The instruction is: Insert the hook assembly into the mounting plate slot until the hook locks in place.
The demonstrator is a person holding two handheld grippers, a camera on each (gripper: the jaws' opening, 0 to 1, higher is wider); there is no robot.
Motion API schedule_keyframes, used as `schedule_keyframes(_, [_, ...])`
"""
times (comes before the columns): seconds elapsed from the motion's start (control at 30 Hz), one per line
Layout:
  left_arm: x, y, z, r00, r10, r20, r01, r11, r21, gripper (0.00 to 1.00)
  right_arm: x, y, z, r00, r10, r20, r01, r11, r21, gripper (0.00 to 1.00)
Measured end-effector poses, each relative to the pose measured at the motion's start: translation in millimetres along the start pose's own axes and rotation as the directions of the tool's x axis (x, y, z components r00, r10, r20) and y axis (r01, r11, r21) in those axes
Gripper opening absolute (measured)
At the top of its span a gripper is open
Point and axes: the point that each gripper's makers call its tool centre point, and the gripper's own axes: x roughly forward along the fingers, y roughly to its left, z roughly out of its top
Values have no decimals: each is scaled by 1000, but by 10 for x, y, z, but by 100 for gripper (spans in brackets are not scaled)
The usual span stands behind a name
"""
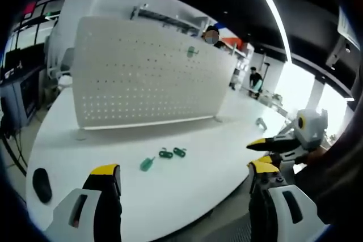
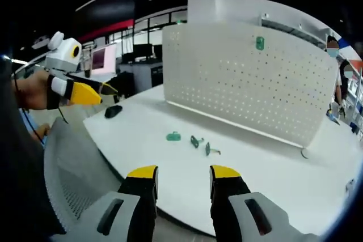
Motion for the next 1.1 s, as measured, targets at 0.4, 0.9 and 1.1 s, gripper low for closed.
schedule_keyframes(0.4, [3,29,-14,1000,-2,-5,2,1000,-10,95,190,87,47,998,53,-26,-53,999,-5,35])
schedule_keyframes(0.9, [2,195,-53,1000,19,-17,-19,999,-42,94,959,425,-8,965,227,-128,-231,973,-13,32])
schedule_keyframes(1.1, [-23,299,-39,999,34,-20,-35,998,-55,94,1229,518,-63,950,260,-173,-268,963,-24,32])
